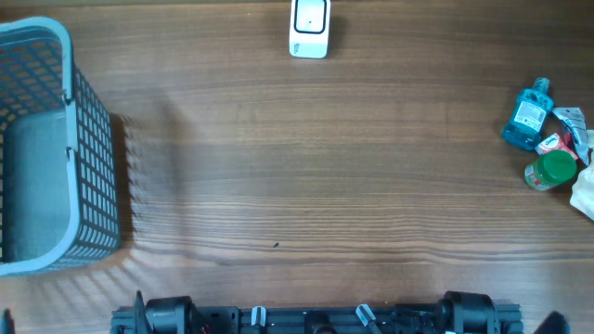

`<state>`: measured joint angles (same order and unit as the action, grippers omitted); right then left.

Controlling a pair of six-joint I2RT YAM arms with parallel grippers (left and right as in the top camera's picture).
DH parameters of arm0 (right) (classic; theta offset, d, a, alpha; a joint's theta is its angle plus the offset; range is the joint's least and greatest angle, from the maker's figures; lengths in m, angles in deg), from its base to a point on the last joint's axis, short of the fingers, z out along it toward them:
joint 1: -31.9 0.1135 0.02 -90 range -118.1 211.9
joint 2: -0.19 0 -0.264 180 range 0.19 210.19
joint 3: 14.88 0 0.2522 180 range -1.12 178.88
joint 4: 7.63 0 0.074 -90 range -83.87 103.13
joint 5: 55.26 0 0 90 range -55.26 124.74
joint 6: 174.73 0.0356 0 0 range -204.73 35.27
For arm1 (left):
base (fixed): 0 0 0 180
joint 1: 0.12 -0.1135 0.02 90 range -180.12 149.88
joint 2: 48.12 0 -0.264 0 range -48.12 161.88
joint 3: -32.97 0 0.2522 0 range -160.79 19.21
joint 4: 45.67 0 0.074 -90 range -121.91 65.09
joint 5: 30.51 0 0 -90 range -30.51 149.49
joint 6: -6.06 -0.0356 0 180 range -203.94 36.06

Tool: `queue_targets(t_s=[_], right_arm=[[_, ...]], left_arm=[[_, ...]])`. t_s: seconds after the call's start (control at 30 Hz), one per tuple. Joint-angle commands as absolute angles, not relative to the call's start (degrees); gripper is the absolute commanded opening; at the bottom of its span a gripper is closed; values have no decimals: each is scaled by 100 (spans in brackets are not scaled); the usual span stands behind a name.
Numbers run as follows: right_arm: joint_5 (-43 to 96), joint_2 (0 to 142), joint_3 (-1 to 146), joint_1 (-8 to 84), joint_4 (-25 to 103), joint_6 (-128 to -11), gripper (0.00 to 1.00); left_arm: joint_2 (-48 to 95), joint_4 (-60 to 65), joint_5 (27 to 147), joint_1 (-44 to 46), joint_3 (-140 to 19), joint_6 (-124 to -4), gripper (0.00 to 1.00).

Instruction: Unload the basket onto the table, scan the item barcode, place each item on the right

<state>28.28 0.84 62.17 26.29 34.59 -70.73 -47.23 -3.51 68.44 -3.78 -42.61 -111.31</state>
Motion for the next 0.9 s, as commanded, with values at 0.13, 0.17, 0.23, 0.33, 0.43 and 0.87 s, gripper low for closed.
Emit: queue_targets(t_s=[0.13, 0.17, 0.23, 0.33, 0.43, 0.87], right_arm=[[2740, 51, 5576, 2739, 2461, -6293, 100], [2738, 51, 5307, 2739, 2264, -6164, 100], [2736, 57, 4708, 2739, 1829, -6068, 100], [2430, 73, 3537, 2739, 861, -5753, 100], [2052, 73, 2387, 2739, -132, -5672, 100], [2111, 73, -85, 2739, -1181, -5213, 100]], left_arm=[[-4782, -484, 7122, -188, -4066, -11182, 100], [-4782, -508, 7126, -137, -4066, -11179, 100], [-4782, -512, 7170, 18, -4066, -11182, 100], [-4782, -515, 6947, 341, -4066, -11184, 100], [-4782, -541, 5981, 418, -4066, -11184, 100], [-4785, -777, 5760, 418, -3262, -11225, 100]])
